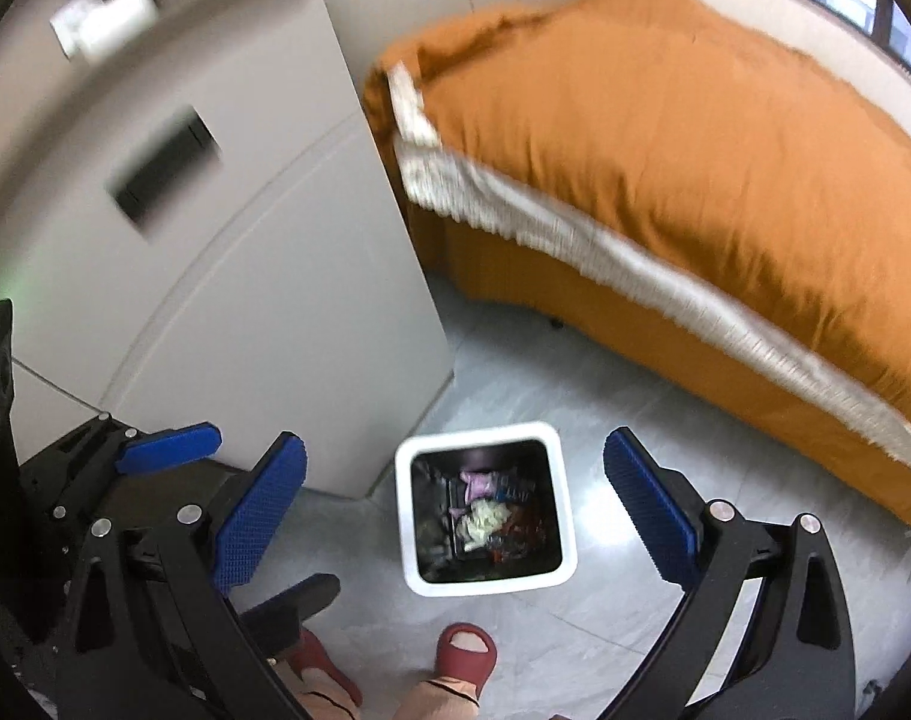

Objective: Collect trash
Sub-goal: 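Move both open tools back to the trash on the desk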

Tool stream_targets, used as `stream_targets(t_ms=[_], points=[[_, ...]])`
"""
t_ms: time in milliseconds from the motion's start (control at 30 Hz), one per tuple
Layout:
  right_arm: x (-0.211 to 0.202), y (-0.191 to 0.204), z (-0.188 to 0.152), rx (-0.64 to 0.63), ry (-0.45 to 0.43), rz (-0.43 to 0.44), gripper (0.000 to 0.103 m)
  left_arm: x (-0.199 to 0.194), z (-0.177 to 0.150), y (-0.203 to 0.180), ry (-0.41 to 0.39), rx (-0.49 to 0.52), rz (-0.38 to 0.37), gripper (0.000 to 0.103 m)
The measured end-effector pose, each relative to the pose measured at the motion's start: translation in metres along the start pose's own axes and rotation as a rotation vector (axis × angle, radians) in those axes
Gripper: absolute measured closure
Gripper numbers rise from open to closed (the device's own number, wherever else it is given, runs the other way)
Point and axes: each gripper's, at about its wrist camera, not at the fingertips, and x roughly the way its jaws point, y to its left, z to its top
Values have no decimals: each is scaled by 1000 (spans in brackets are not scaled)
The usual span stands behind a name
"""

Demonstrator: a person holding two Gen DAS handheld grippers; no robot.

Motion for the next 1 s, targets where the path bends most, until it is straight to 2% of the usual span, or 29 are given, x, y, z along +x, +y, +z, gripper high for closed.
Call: stream_targets(t_ms=[267,433,667,700,867,1000], points=[[-104,49,31,-52,-144,40,4,-134,19,-1,-150,-44,59,5],[-144,96,49,-139,-230,93,4,-208,7,21,-234,-105,159,5],[-162,175,71,-256,-274,217,4,-287,-24,86,-318,-265,360,5],[-162,188,72,-273,-277,238,4,-302,-33,99,-334,-300,408,5],[-167,262,74,-390,-287,341,4,-350,-69,148,-363,-430,555,5],[-161,314,71,-454,-270,403,4,-375,-104,190,-358,-507,608,5]])
